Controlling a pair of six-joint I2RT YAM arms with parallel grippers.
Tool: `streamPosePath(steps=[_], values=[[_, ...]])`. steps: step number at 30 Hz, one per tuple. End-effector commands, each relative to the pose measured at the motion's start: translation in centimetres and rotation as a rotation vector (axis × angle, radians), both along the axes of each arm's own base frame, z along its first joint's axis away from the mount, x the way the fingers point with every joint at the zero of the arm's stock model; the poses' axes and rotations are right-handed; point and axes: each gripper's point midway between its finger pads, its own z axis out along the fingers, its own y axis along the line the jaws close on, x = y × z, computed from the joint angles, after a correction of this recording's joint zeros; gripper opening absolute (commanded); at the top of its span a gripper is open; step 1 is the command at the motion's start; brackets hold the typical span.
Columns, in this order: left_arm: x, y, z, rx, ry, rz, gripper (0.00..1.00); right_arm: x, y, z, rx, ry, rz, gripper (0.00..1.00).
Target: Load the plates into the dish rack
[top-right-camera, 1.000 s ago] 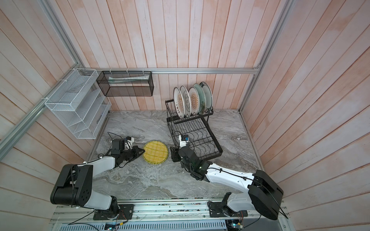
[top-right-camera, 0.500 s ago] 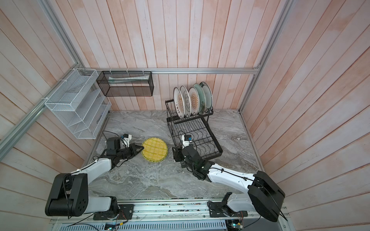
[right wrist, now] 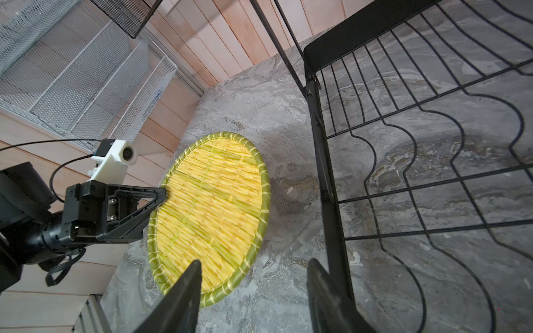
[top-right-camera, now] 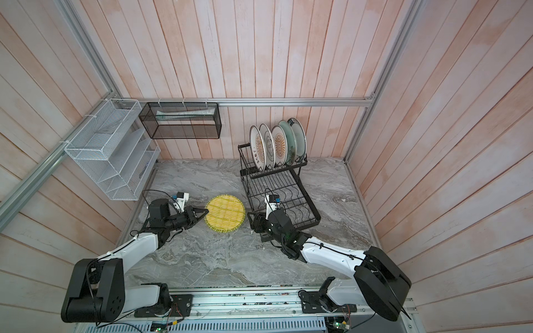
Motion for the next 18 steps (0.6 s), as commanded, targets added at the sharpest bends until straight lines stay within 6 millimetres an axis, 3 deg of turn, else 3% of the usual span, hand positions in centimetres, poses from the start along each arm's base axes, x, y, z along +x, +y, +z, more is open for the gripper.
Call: streamPosePath(steps=[1, 18], values=[[-0.2, -0.7, 3.2, -0.069, -0.106, -0.05, 0.0, 0.0, 0.8, 1.1, 0.084, 0.002, 0.038, 0.61], [-1.9, -1.5, 5.4, -0.164, -0.192, -0.104, 0.0, 0.1, 4.4, 0.9, 0.19, 0.076, 0.159, 0.63]])
